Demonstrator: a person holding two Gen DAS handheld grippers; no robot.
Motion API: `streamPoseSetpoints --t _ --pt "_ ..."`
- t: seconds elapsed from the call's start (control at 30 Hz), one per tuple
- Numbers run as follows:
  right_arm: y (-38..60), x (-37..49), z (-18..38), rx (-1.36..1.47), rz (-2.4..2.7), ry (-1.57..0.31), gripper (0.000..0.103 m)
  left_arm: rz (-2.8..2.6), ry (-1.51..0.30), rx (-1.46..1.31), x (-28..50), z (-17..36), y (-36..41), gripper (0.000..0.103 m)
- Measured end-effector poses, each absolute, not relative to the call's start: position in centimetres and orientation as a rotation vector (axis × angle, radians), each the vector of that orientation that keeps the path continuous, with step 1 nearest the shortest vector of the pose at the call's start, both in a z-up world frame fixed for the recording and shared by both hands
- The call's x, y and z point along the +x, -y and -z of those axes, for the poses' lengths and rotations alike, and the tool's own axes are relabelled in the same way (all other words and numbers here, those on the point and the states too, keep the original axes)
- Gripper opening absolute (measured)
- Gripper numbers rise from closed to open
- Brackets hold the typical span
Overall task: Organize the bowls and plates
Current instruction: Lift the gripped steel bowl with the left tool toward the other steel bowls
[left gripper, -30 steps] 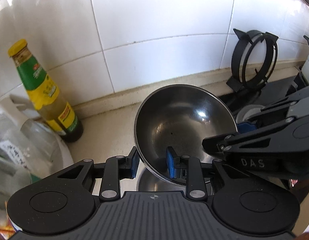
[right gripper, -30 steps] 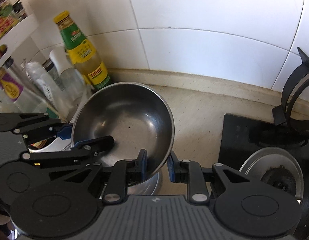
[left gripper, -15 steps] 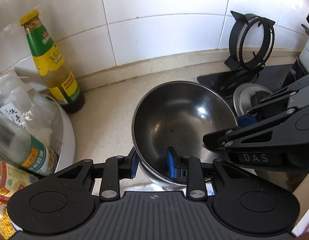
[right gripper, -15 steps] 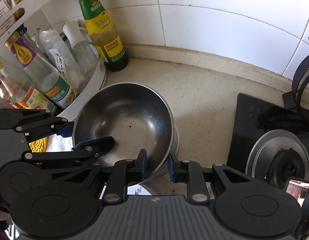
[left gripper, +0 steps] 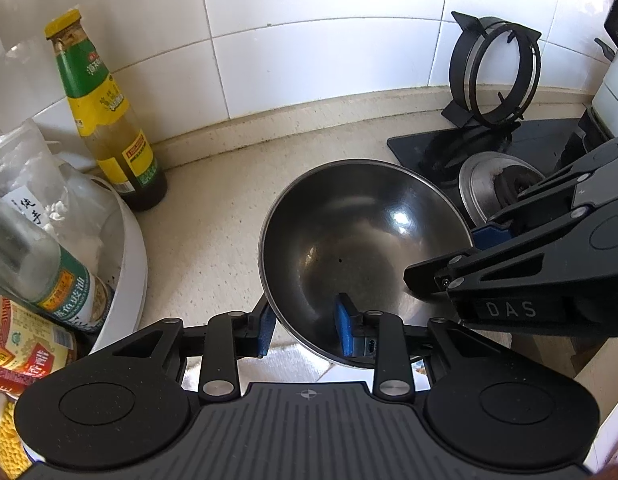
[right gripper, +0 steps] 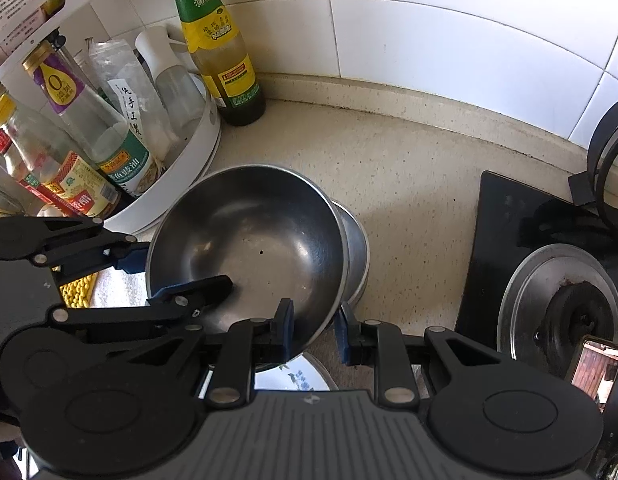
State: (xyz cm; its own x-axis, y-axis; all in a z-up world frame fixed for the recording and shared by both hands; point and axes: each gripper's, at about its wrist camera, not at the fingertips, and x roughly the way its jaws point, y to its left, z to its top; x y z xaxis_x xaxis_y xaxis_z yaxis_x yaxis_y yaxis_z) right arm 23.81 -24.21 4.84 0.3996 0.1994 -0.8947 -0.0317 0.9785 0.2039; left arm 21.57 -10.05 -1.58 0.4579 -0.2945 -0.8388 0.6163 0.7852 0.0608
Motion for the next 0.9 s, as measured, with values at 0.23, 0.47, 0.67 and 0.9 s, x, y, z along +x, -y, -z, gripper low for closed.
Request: streamPoseSetpoints --t 0.23,0.47,0.67,0.9 --pt "24.2 24.1 -4.3 0.165 -0.156 -1.167 0.040 0.572 -0.954 0.382 21.7 2.0 10.2 0.041" --pt "24.3 24.6 -3.7 0.171 -0.162 -1.178 0.040 0.565 -0.971 0.381 22.3 2.6 10.4 0.041" --pt "24.5 25.2 -3.2 0.178 -0.164 -1.189 0.040 0.561 -0.985 0.384 22.8 3.3 10.8 0.042" --pt "24.8 26.2 -2.6 0.181 -0.172 -1.199 0.040 0.557 -0.999 0.382 23.7 3.8 11.1 0.042"
